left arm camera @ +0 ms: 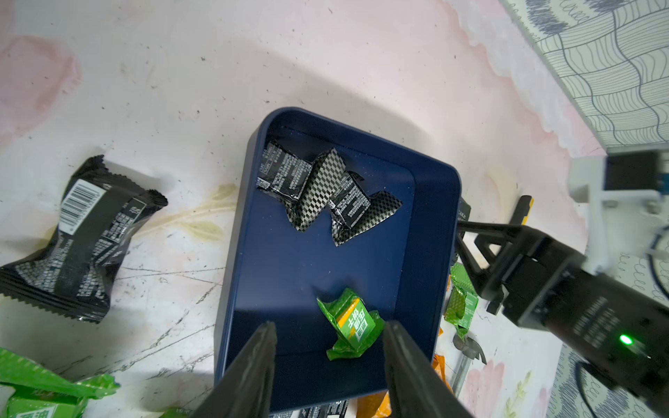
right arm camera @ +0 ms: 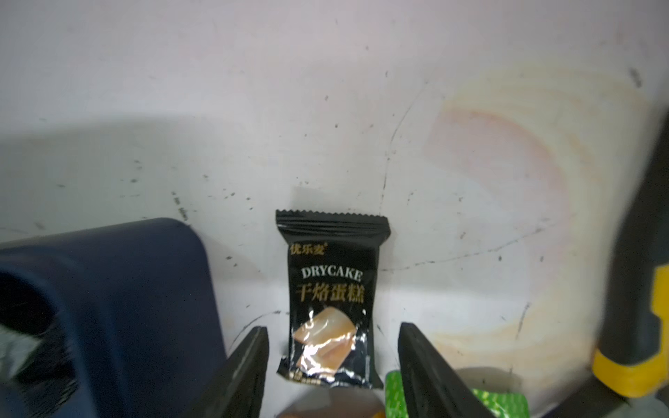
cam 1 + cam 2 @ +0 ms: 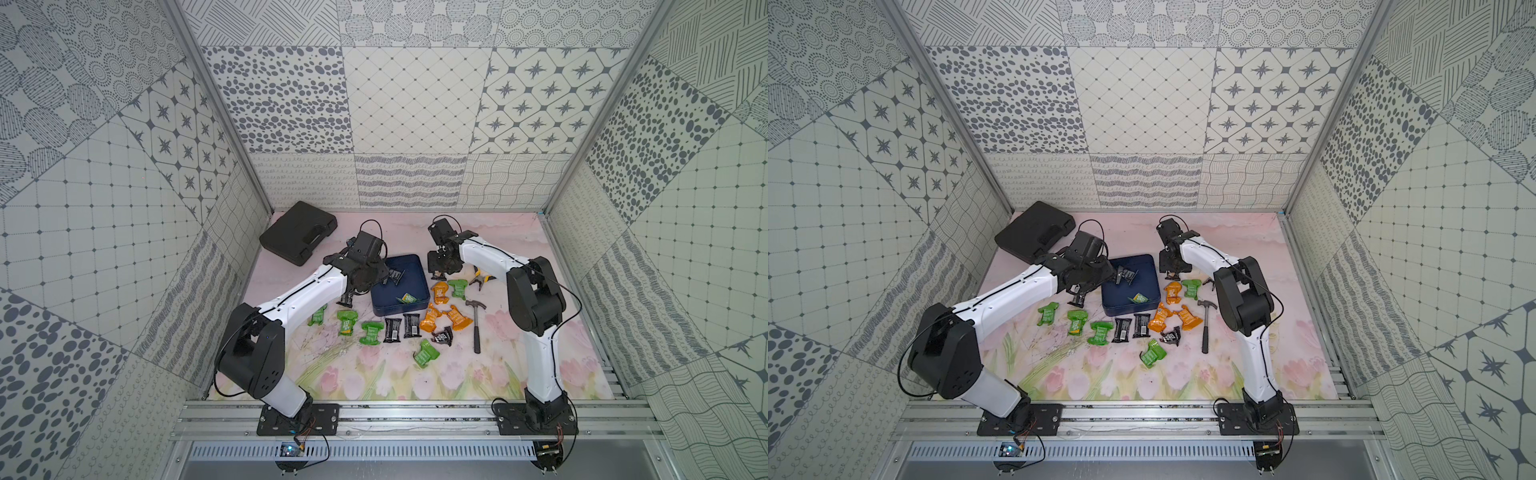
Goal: Take the cookies out of the storage box
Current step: Place the cookie at the center of the board.
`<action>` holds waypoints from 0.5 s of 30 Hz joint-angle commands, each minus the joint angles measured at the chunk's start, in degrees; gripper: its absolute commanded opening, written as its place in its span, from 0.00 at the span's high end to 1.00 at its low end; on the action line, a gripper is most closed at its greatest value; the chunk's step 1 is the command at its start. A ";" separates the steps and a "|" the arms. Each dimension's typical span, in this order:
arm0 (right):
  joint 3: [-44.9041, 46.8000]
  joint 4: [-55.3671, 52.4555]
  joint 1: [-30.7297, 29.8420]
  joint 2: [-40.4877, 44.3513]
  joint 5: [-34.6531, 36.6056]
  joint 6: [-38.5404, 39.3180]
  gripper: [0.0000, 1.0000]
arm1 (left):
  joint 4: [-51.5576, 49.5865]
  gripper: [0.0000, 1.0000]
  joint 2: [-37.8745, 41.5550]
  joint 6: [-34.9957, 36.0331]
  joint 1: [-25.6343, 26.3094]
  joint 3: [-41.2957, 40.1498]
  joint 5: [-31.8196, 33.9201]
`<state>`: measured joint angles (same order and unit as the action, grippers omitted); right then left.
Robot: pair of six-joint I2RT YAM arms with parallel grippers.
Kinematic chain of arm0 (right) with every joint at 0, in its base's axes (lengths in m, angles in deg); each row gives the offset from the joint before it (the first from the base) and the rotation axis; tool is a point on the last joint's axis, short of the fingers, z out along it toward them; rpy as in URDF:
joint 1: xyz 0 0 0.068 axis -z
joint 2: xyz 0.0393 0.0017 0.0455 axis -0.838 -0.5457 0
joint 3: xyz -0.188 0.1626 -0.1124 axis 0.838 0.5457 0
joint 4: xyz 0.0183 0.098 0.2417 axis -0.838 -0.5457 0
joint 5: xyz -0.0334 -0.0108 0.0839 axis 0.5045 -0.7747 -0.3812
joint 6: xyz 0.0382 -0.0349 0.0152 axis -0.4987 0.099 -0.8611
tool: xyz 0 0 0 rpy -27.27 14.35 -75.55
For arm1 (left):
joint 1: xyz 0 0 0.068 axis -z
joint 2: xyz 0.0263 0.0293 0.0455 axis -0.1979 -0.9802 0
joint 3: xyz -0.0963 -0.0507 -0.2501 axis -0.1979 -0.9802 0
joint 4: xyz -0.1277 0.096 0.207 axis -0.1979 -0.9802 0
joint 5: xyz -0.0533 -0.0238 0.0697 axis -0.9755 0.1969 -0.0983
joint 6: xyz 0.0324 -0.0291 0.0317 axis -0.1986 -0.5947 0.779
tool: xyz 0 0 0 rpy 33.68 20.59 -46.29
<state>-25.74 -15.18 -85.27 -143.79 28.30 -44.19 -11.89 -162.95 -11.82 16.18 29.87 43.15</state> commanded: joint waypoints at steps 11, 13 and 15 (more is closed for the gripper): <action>2.40 12.44 -10.01 5.88 -10.16 -22.09 0.43 | -3.07 0.50 4.69 -7.75 -4.11 -6.36 1.87; 1.85 13.62 -10.44 3.57 -11.42 -25.34 0.45 | -2.69 0.51 6.22 -8.40 -4.67 -8.31 1.42; 1.33 14.25 -11.03 1.80 -11.14 -26.95 0.46 | -2.64 0.51 7.62 -8.75 -5.22 -9.72 1.33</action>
<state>-23.73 -3.80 -96.26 -139.16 18.31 -65.09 -13.72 -157.97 -17.28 12.25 22.75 44.59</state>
